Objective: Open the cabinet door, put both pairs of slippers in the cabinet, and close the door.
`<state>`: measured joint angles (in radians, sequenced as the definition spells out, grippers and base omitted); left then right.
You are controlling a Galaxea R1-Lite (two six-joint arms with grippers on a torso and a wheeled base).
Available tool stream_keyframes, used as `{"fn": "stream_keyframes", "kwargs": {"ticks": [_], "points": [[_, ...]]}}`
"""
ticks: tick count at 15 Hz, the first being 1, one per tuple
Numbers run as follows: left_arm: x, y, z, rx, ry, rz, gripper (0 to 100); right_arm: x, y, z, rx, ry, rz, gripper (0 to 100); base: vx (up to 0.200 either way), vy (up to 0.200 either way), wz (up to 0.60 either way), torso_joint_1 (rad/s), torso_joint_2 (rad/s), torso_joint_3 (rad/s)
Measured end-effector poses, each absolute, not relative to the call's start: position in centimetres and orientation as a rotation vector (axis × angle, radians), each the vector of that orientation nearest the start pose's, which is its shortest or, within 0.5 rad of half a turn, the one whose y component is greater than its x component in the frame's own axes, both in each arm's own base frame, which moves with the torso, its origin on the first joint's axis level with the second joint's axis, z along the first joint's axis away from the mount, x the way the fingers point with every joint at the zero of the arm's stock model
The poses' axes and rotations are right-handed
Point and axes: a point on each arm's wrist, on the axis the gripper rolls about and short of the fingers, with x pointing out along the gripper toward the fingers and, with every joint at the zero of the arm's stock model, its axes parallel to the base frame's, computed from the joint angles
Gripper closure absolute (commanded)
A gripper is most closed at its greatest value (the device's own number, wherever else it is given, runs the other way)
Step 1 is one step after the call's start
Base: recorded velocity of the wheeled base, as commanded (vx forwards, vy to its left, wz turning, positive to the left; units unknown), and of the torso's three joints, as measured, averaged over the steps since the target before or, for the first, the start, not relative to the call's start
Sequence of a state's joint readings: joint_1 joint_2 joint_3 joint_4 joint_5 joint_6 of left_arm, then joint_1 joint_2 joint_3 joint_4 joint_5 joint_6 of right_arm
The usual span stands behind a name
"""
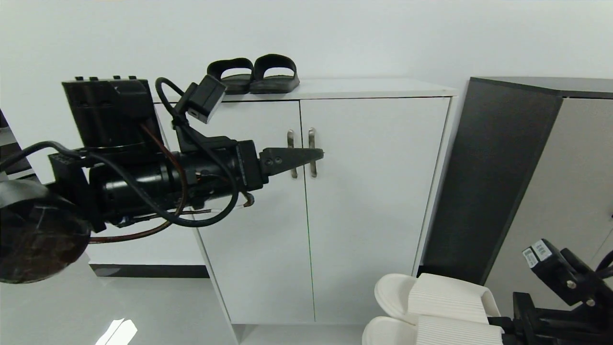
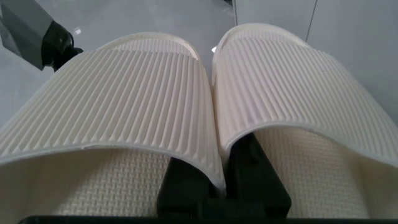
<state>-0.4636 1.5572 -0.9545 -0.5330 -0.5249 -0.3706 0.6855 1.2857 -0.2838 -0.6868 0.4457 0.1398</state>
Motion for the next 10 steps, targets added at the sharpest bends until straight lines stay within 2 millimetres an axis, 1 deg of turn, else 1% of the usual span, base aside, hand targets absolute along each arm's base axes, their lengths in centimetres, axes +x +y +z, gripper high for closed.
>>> {"fn": "stream_keyframes", "kwargs": {"ticks": [4,6,10], "points": [[28.3,-14.8,25.6,-0.320,0.229,-0.910,0,12.5,11.5,15.0,0.084,0.410,1.096,100,0.000,0.000,0.00,0.000,0.00,0.000],[30.0,-14.8,25.5,-0.323,0.227,-0.886,0,12.6,11.5,15.0,0.084,0.410,1.095,100,0.000,0.000,0.00,0.000,0.00,0.000],[32.0,-15.4,24.5,-0.325,0.245,-0.871,0,12.6,11.5,15.0,0.083,0.412,1.096,100,0.000,0.000,0.00,0.000,0.00,0.000]]}}
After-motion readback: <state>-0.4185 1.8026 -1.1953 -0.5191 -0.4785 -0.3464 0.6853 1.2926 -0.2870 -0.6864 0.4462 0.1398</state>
